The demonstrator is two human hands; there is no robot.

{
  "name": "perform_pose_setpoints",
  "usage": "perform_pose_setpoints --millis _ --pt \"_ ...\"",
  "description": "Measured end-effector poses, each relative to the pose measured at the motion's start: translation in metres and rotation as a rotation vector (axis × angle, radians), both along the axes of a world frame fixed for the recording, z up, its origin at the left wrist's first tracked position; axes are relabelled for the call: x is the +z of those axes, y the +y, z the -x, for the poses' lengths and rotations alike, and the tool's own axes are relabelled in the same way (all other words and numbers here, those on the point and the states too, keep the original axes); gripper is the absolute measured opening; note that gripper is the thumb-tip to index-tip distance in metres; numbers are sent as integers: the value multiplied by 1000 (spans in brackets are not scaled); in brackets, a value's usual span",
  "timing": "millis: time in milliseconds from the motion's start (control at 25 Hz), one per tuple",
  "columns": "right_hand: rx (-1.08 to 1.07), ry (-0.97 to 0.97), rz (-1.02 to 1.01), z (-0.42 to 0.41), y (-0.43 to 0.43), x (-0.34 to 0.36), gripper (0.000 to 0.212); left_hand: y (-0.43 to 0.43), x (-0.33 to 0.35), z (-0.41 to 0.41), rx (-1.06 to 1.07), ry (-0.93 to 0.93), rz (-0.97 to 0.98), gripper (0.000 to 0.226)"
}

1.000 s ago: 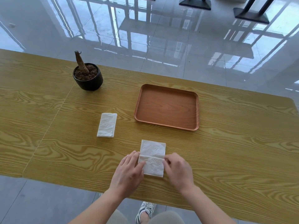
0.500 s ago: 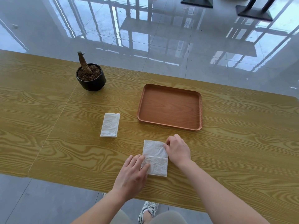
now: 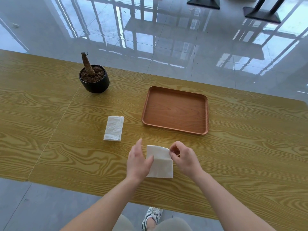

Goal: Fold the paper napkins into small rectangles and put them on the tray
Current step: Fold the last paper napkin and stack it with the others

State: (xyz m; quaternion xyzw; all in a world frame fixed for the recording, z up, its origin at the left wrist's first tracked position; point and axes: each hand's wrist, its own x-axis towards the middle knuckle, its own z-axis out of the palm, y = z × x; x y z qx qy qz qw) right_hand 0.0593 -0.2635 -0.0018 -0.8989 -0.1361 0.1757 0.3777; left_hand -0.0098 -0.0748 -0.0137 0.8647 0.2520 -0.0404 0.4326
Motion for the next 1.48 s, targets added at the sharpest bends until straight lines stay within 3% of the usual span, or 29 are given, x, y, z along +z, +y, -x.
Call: perform_pose_setpoints --millis 40,120,200,280,480,680,800,920,1080,1240,1480 --pt "5 -7 -14 2 -2 0 11 3 1 -9 21 42 35 73" --pt "0 -18 -18 6 -4 1 24 8 3 -20 10 60 65 52" --pt "8 -50 -5 10 -5 0 27 11 3 -15 -73 -36 -30 21" --pt "58 -129 40 16 -9 1 19 14 2 0 -205 -176 -179 13" --pt "207 -371 152 42 -13 -1 11 20 -11 34 -425 -308 -357 23" --pt "316 -413 192 64 -14 -13 3 13 -18 45 -515 -329 -471 27" --pt "324 -354 212 72 -16 -19 15 12 -18 50 -544 -353 -510 23" --pt "226 -442 199 75 -16 -26 21 5 -22 52 -640 -339 -557 34" --pt "377 -422 419 82 -15 -39 55 5 -35 62 -863 -173 -680 64" --pt "463 -371 569 92 -24 -53 81 11 -44 72 -910 -47 -709 81" --pt "406 -346 588 91 -44 -52 87 12 -43 72 -915 -51 -690 80"
